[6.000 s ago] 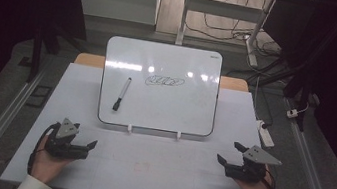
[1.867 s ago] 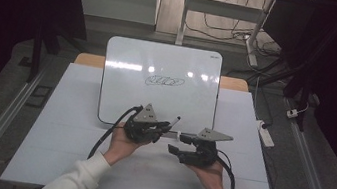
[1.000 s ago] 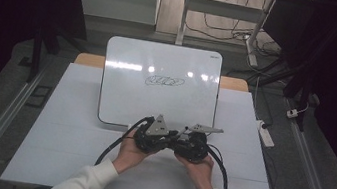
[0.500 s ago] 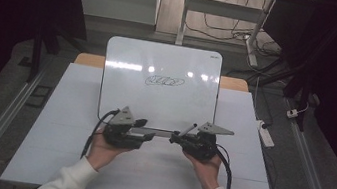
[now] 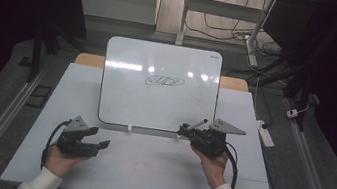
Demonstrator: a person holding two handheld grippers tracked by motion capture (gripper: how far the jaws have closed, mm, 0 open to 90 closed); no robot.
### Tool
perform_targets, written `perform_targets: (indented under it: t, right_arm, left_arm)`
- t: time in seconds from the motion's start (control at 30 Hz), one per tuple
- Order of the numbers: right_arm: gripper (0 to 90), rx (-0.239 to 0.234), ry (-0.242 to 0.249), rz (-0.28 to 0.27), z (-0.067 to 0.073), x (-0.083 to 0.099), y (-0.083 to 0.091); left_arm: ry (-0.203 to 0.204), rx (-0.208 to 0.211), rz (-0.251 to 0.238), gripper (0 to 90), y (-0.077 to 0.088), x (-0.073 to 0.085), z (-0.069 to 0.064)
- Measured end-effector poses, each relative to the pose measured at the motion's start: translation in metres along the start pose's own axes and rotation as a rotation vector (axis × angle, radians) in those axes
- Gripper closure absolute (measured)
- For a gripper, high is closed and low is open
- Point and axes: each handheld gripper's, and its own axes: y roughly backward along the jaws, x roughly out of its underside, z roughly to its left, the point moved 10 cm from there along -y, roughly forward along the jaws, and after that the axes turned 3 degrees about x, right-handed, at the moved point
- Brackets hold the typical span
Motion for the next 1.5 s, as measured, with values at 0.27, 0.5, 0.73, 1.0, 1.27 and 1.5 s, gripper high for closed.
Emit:
perform_targets:
  t: [0.27,0.5,0.73,1.0,1.27,1.5]
  right_arm:
    - [78.3,0.002,0.027,-0.050,-0.001,-0.015,0.007]
    - [78.3,0.018,0.059,-0.084,-0.006,-0.032,-0.001]
    - [78.2,0.063,0.038,-0.141,-0.023,-0.061,-0.020]
    - [78.2,0.111,0.018,-0.184,-0.043,-0.093,-0.053]
    - [78.2,0.096,0.024,-0.196,-0.038,-0.105,-0.074]
    - [78.2,0.120,0.065,-0.194,-0.038,-0.112,-0.089]
  left_arm:
    - [0.023,-0.013,-0.005,24.2,0.008,0.001,0.012]
    - [0.025,0.000,-0.020,23.7,0.010,0.000,0.013]
    - [0.016,0.015,-0.002,23.5,0.000,0.004,0.013]
    - [0.003,-0.001,-0.010,23.7,-0.001,0.004,0.014]
    - [-0.001,-0.006,-0.007,24.1,-0.002,0.005,0.015]
    - [-0.005,-0.001,0.003,24.4,-0.004,0.007,0.014]
